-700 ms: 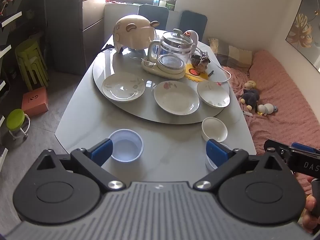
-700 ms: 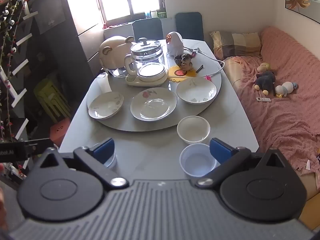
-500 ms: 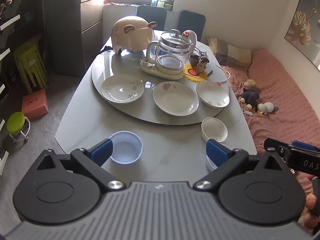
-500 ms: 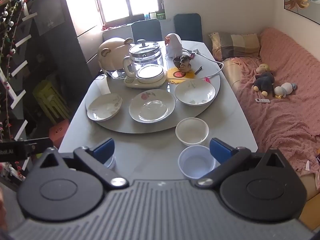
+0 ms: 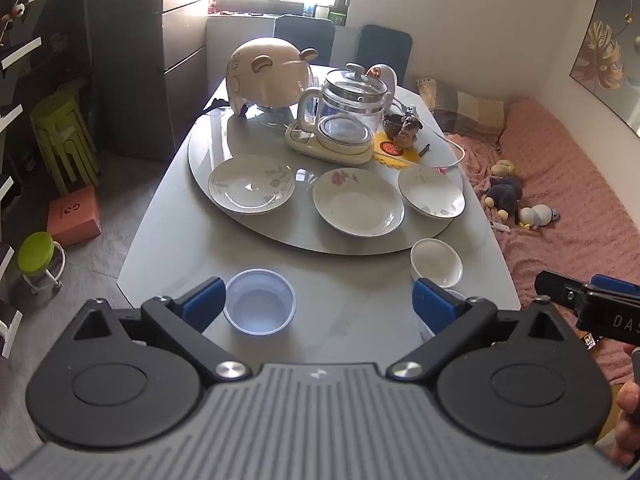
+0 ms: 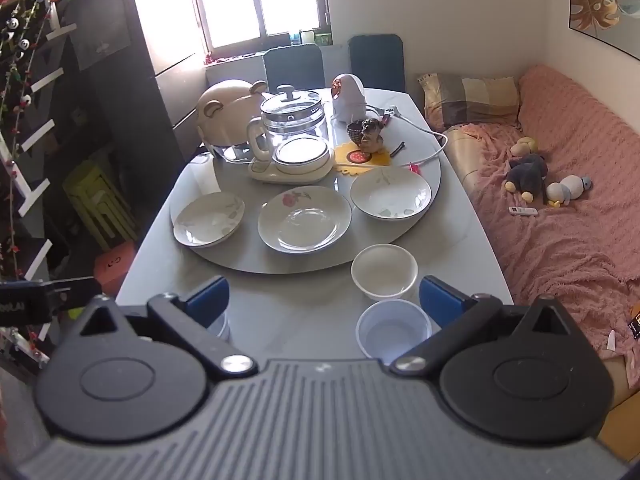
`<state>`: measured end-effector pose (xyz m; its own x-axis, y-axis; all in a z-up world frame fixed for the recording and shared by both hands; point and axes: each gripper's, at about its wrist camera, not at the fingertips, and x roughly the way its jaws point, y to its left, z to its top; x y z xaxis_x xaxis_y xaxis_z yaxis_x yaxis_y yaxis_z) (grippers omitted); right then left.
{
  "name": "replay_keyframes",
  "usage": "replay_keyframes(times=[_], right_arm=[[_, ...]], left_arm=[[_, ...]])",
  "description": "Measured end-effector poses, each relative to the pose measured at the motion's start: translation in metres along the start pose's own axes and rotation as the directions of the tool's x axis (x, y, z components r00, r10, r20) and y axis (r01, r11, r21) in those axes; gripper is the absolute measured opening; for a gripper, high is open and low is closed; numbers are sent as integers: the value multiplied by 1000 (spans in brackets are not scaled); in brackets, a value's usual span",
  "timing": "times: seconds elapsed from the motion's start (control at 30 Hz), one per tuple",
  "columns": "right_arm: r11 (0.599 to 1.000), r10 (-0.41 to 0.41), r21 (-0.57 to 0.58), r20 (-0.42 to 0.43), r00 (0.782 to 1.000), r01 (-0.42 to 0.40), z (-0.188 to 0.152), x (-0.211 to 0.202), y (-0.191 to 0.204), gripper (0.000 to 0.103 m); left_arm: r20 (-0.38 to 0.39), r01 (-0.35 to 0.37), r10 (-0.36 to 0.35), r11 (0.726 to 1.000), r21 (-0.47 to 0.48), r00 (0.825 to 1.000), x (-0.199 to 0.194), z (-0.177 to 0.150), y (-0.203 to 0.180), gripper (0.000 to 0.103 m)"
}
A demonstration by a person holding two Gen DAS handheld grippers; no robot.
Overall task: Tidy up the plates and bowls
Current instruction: 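Move both tools toward the white plates on the turntable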
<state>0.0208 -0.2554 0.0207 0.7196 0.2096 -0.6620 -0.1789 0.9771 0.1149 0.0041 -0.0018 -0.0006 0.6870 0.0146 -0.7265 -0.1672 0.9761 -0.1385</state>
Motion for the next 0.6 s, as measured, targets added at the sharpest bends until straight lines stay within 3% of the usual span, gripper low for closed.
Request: replay_keyframes(times=[0.6], right_arm=[[1000,-26,17,-9,1000,26,0,8,7,103]], left_arm=[[4,29,-29,999,33,1000,0,1,6,101]])
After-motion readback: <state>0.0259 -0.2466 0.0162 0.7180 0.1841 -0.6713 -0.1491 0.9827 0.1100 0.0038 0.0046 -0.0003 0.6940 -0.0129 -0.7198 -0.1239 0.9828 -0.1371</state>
